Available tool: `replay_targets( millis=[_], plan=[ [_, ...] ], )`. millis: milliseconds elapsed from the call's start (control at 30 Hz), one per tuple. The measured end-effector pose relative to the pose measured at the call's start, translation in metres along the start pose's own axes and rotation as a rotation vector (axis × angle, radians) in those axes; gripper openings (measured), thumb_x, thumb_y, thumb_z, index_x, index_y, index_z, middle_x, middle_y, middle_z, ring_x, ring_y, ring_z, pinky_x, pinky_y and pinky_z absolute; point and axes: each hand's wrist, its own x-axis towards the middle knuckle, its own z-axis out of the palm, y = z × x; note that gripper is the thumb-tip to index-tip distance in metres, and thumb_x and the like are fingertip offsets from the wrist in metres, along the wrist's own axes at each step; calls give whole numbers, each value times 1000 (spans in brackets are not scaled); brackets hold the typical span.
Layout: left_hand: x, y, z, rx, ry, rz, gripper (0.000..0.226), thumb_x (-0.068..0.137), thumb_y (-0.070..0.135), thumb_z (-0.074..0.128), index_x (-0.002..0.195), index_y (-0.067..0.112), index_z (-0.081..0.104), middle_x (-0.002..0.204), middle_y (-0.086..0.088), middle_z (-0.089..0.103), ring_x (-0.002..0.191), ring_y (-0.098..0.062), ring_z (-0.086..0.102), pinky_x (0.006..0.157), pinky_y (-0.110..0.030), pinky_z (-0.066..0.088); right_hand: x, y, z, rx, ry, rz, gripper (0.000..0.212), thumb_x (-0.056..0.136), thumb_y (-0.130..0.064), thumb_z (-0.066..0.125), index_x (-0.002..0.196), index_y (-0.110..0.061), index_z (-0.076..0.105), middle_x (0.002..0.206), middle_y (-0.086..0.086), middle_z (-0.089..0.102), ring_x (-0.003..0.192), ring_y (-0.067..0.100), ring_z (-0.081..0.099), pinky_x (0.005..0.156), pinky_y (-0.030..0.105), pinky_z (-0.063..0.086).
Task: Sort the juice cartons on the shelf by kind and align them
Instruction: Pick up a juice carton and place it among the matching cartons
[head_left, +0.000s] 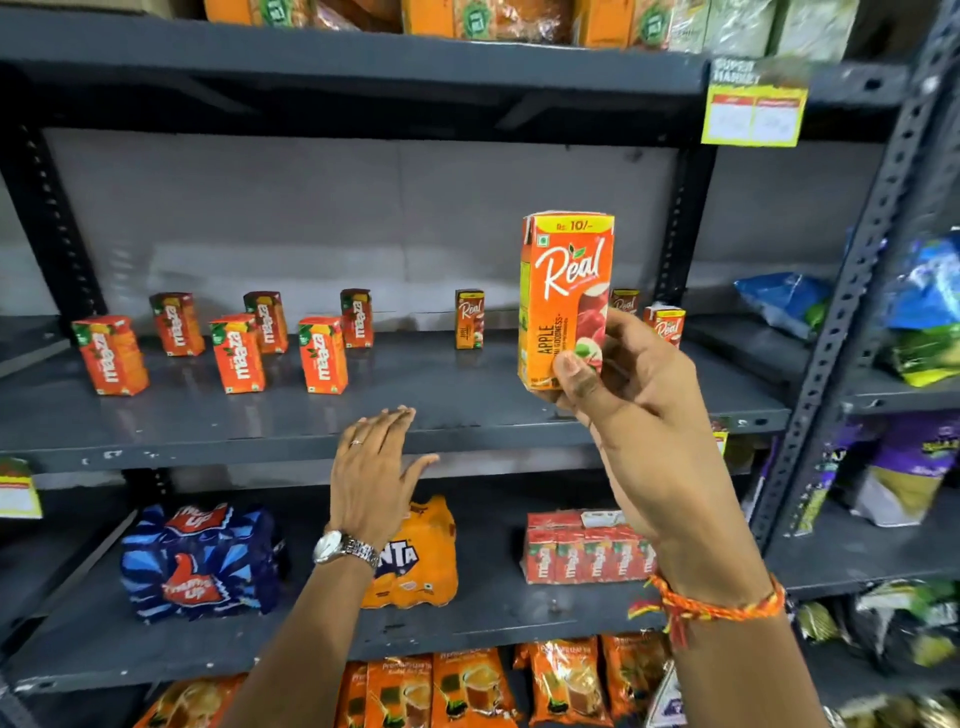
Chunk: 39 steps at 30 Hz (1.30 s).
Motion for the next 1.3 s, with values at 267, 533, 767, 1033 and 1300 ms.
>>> replay_targets(
  millis=[267,533,767,1033,1300],
  plan=[
    [1,7,-2,-3,0,-29,60,93,56,46,135,14,57,137,-3,60,129,-22,53,116,-40,30,53,34,-5,61,-23,206,37,88,-3,68,120,-13,53,120,6,67,111,19,66,95,36,56],
    [3,0,2,-82,0,-23,57,88,50,60,131,13,60,132,-4,63,123,-23,56,112,-40,32,145,121,20,-222,-56,281,35,75,3,78,100,-12,59,88,0,66,94,19,65,85,30,57],
    [3,0,3,-123,8,-39,57,87,50,62,132,14,61,133,-3,63,124,-22,56,112,-39,31,184,176,30,-600,-78,289,40,67,-12,86,102,-10,67,107,9,74,105,25,69,97,42,55],
    [10,7,-12,-148,-15,-122,71,76,71,57,123,19,69,127,0,68,120,-20,60,106,-40,39,182,179,31,-652,-123,298,51,76,-16,82,122,-7,60,120,11,68,113,26,64,104,41,50],
    [88,16,-36,-376,-311,-410,40,76,41,80,107,15,74,94,-1,76,89,-14,71,78,-26,54,158,172,-39,-293,391,123,32,74,6,75,98,-9,61,79,-6,62,71,5,62,75,23,57]
  ],
)
